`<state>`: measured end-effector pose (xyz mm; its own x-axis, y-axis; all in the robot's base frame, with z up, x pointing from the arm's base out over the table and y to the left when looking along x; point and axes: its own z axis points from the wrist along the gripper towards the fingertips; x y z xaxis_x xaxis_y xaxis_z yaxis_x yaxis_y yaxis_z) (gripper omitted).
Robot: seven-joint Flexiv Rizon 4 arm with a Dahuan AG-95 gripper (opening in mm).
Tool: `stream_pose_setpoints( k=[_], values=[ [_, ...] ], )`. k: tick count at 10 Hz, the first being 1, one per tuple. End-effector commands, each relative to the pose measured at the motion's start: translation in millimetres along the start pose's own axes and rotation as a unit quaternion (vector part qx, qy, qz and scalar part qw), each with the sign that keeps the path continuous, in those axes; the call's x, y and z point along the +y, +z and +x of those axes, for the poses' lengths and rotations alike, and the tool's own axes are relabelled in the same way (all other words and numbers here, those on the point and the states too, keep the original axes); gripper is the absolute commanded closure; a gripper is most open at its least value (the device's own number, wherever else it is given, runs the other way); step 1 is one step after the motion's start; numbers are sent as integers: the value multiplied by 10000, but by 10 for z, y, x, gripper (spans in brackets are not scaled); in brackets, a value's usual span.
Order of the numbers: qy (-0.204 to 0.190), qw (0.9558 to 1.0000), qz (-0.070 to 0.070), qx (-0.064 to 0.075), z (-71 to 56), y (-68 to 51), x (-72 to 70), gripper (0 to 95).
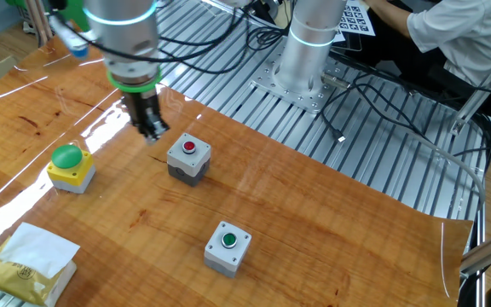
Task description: Press three buttons from left to right in sequence
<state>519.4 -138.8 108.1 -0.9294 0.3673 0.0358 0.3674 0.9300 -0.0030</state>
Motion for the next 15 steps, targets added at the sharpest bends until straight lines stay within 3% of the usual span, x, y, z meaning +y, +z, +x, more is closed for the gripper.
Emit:
stream_pose_setpoints(
  k=[1,5,9,11,15],
  values=[
    [70,10000,6,-1,131,-12,63,950],
    [178,9998,-30,7,401,11,181,950],
    [123,9999,-43,27,523,50,257,950],
    [159,9998,-63,51,533,54,257,570],
    [217,9997,-82,54,542,99,255,570]
  ],
)
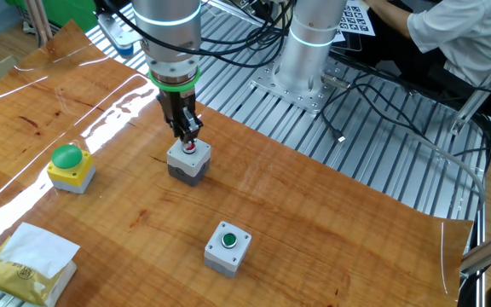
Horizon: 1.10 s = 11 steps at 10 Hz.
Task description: Press three buttons from left to right in sequence
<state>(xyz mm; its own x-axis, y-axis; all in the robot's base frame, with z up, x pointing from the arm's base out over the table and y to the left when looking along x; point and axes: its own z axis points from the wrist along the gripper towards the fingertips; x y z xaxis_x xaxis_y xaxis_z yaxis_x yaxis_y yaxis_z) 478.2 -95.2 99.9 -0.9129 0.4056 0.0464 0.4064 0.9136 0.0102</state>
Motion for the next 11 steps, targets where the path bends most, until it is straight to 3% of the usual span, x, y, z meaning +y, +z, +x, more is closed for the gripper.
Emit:
stream_pose_setpoints(
  k=[1,7,11],
  values=[
    [15,10000,-22,8,4,7,-1,570],
    [4,10000,-30,10,105,49,-106,570],
    [-43,10000,-74,18,90,71,-105,570]
  ],
)
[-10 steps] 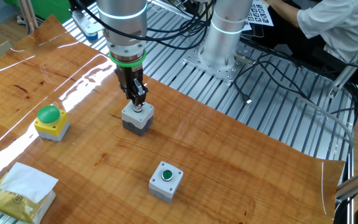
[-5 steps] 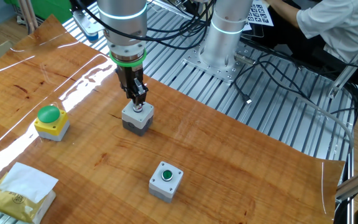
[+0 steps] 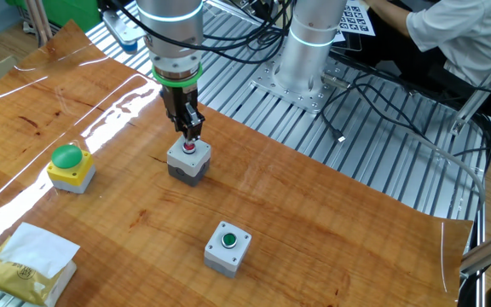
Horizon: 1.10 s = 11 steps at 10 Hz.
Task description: Press three buttons from left to right in sequence
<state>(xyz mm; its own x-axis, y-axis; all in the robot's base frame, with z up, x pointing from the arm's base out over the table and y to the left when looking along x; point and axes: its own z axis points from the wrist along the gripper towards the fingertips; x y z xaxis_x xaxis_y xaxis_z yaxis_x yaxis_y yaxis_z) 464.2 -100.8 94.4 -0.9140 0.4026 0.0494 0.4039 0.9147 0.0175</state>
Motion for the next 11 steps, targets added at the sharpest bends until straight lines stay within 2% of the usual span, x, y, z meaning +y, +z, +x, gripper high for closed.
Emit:
stream_pose_setpoints(
  k=[1,3,5,6,7,8,11],
  values=[
    [-53,10000,-43,-2,-20,20,4,570],
    [-13,10000,-79,15,-35,49,8,570],
    [33,10000,-83,-6,-51,165,24,570],
    [53,9999,-115,-61,-52,235,20,570],
    [57,9999,-116,-61,-44,255,10,570],
    [59,9999,-118,-59,-38,240,8,570],
    [-11,10000,-36,-70,3,81,-23,570]
  ],
)
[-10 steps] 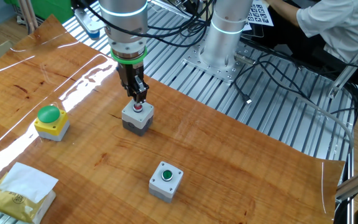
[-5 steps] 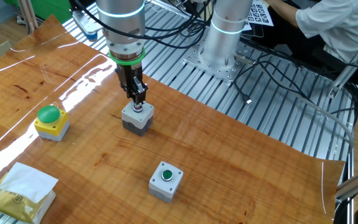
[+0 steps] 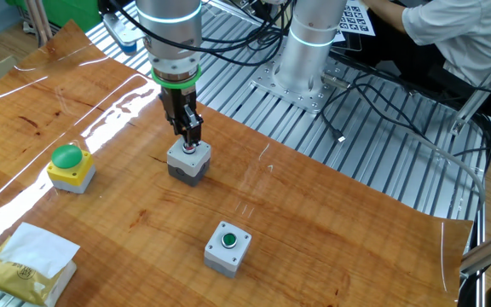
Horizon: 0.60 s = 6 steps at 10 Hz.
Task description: Press three buttons from left to right in sequence
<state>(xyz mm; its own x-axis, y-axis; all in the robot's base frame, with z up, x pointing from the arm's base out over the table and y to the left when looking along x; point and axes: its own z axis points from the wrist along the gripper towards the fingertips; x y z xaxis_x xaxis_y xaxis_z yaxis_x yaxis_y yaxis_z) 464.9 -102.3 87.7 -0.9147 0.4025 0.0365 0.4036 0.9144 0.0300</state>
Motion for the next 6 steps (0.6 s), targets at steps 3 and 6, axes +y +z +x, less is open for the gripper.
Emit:
stream_pose_setpoints(
  k=[3,6],
  values=[
    [-64,9999,156,24,20,-213,0,570],
    [-142,9998,162,26,-4,-240,23,760]
  ],
)
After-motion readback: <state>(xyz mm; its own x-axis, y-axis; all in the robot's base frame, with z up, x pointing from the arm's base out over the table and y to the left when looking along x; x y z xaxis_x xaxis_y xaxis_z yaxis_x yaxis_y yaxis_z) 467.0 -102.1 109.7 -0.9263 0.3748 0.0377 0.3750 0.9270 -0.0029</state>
